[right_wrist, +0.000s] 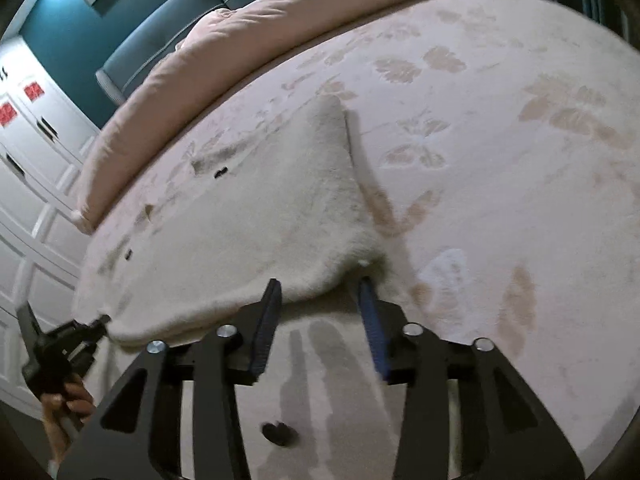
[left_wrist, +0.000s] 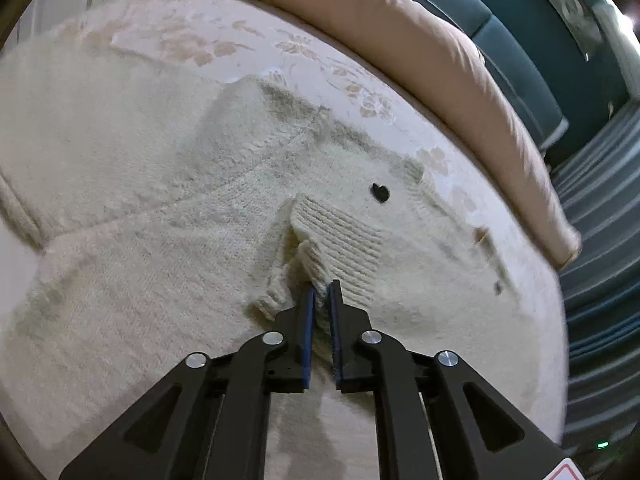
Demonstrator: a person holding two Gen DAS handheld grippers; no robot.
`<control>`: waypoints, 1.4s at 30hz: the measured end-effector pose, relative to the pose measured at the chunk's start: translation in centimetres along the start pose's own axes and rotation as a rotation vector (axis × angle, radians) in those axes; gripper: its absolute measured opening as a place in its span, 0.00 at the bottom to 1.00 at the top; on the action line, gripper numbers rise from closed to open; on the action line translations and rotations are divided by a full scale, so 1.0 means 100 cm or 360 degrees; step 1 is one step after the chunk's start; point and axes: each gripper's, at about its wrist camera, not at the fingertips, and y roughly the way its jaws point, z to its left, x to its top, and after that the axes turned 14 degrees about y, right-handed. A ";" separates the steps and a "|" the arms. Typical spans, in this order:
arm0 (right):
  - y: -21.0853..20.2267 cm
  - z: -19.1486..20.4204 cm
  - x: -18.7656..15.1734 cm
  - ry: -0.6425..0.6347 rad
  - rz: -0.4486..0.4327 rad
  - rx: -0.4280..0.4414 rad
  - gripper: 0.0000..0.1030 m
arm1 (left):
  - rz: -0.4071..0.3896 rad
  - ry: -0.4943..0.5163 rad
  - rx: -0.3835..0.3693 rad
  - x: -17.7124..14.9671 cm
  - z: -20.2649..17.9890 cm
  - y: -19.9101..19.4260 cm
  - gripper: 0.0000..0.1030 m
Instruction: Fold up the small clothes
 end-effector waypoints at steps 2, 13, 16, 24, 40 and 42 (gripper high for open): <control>0.008 0.005 0.005 0.0021 0.0014 0.0037 0.44 | 0.0028 -0.0085 -0.0087 0.003 0.005 0.004 0.15; -0.011 0.019 0.027 -0.0021 -0.0197 0.0265 0.09 | -0.0415 0.0232 -0.0179 0.057 -0.052 -0.068 0.02; 0.031 -0.005 0.014 0.0037 0.0014 0.0001 0.08 | -0.0067 0.0202 -0.0021 0.031 -0.027 -0.009 0.02; -0.015 0.021 -0.006 -0.0044 -0.0185 -0.0031 0.13 | -0.0020 0.0126 0.0021 -0.002 -0.007 0.005 0.03; -0.017 -0.002 -0.001 -0.0241 -0.0266 -0.0347 0.18 | -0.0017 0.0137 0.0168 0.004 0.042 -0.036 0.17; -0.038 -0.003 -0.014 -0.0275 -0.0296 -0.0371 0.20 | -0.0027 0.0087 0.0237 0.003 0.074 -0.056 0.25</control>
